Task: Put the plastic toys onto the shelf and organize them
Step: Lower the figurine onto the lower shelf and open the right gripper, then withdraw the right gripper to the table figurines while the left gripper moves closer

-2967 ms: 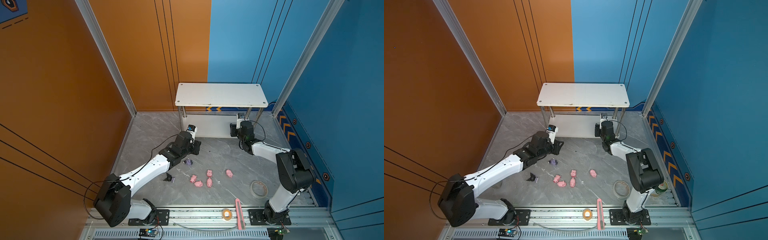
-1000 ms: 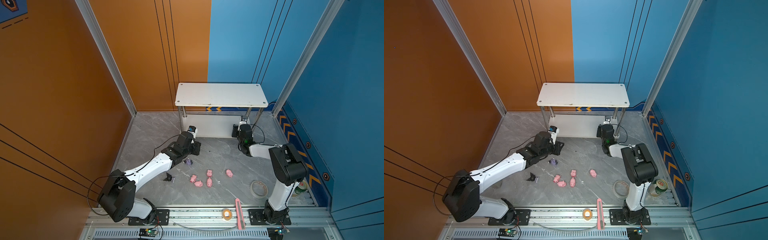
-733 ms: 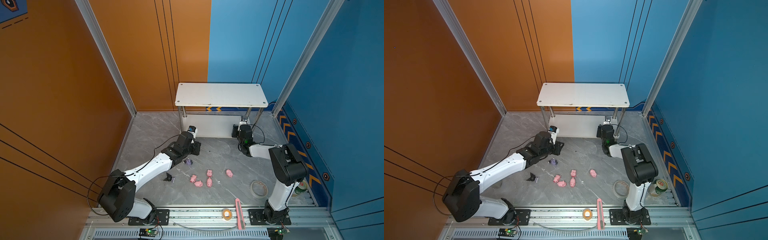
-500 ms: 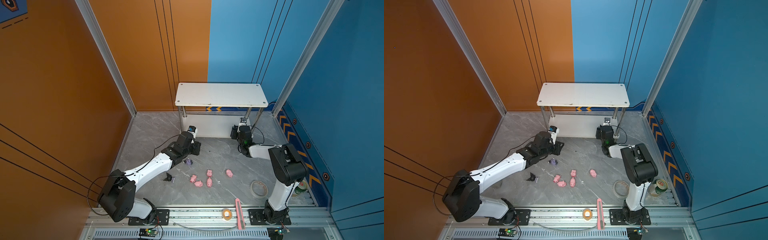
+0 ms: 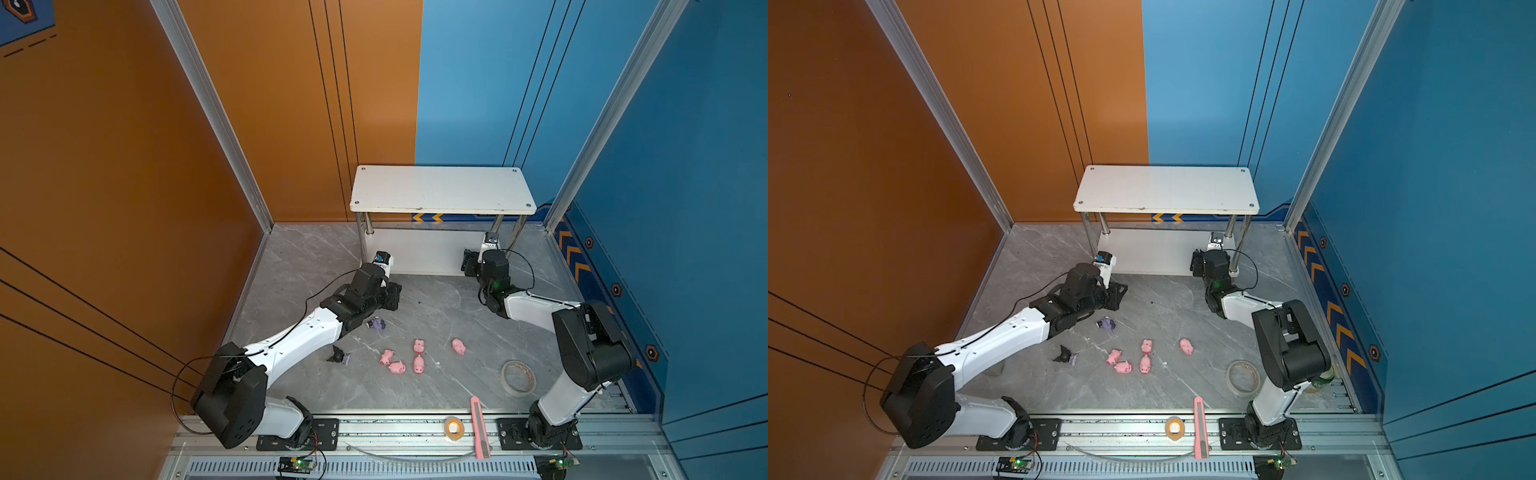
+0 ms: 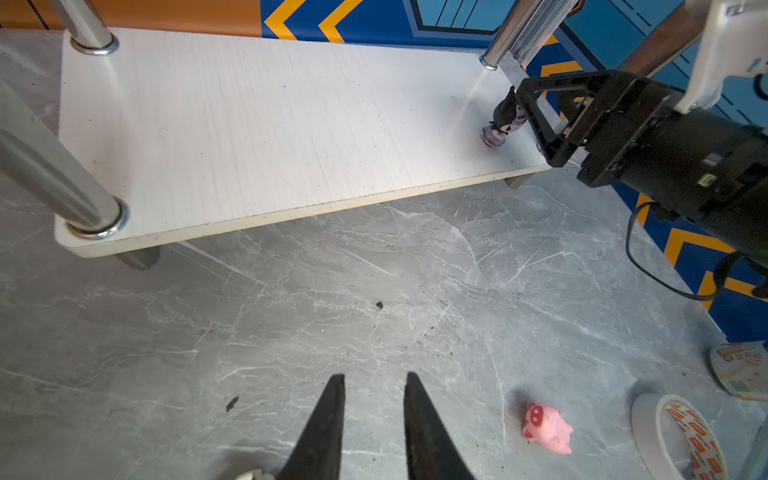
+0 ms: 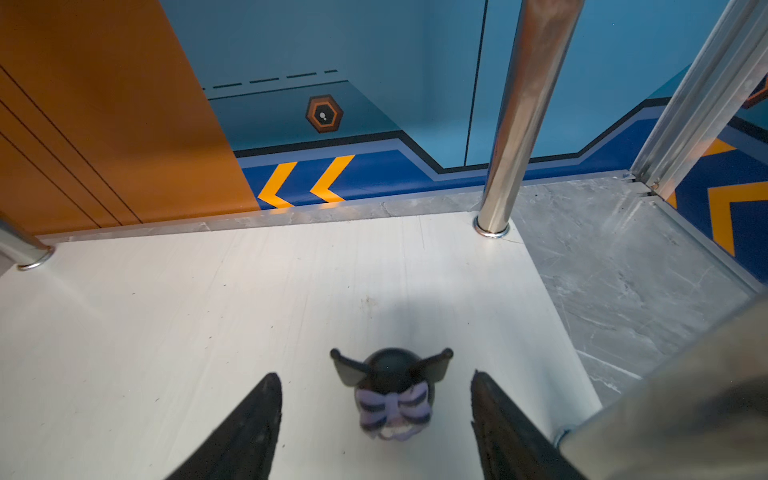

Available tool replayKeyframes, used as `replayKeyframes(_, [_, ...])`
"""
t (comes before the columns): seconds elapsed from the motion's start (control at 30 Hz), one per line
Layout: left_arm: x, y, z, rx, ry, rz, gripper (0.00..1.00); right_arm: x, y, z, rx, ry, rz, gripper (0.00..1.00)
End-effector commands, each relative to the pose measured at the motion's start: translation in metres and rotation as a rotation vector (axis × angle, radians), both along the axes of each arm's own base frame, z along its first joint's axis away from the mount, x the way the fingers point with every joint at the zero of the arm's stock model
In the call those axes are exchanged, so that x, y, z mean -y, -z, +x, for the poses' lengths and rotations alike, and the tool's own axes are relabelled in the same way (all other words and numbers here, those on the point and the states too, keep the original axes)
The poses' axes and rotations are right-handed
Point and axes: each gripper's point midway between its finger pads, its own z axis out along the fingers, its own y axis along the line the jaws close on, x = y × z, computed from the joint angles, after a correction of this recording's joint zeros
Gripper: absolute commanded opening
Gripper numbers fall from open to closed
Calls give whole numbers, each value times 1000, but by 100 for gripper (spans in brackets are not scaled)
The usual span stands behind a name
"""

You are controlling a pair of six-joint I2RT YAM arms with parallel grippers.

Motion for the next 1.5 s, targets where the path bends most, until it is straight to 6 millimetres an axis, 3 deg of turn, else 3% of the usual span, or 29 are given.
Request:
replayKeyframes(0.0, [-10, -3, -4, 6, -25, -12, 29, -1, 3, -20, -35, 5, 21, 74])
replayKeyframes(0.27, [-30, -2, -18, 14, -82, -5, 35, -9, 0, -77, -53, -20, 51, 75])
replayKeyframes(0.37, [-46, 2, -24, 5, -140, 18, 31, -4, -12, -103, -40, -1, 92, 69])
replayKeyframes(0.43, [-55, 5, -29, 0, -164, 19, 28, 2, -18, -116, -66, 19, 109, 57])
replayKeyframes(0.53, [-69, 9, -38, -3, -203, 12, 28, 17, -26, -132, -135, 78, 100, 8])
replayKeyframes(0.57, [-73, 10, -41, -3, -215, 9, 28, 18, -29, -135, -157, 83, 97, 0])
replayKeyframes(0.63, [-82, 12, -47, -7, -242, 9, 30, 10, -30, -141, -196, 52, 103, 0])
replayKeyframes(0.7, [-91, 16, -52, -17, -264, 16, 30, -8, -26, -146, -230, -6, 113, 0])
replayKeyframes(0.8, [-102, 24, -65, -55, -279, 36, 22, -49, -9, -154, -286, -102, 89, 0])
replayKeyframes(0.97, [-127, 27, -81, -85, -352, 78, 21, -165, 37, -180, -393, -387, 21, 0])
replayKeyframes(1.13, [-157, 33, -105, -122, -449, 92, 27, -253, 65, -201, -476, -637, -26, 0])
replayKeyframes(1.27, [-178, 35, -123, -122, -515, 64, 31, -293, 75, -209, -524, -747, -51, 0])
replayKeyframes(1.47, [-200, 38, -142, -108, -590, 16, 32, -316, 100, -213, -602, -804, -38, 0])
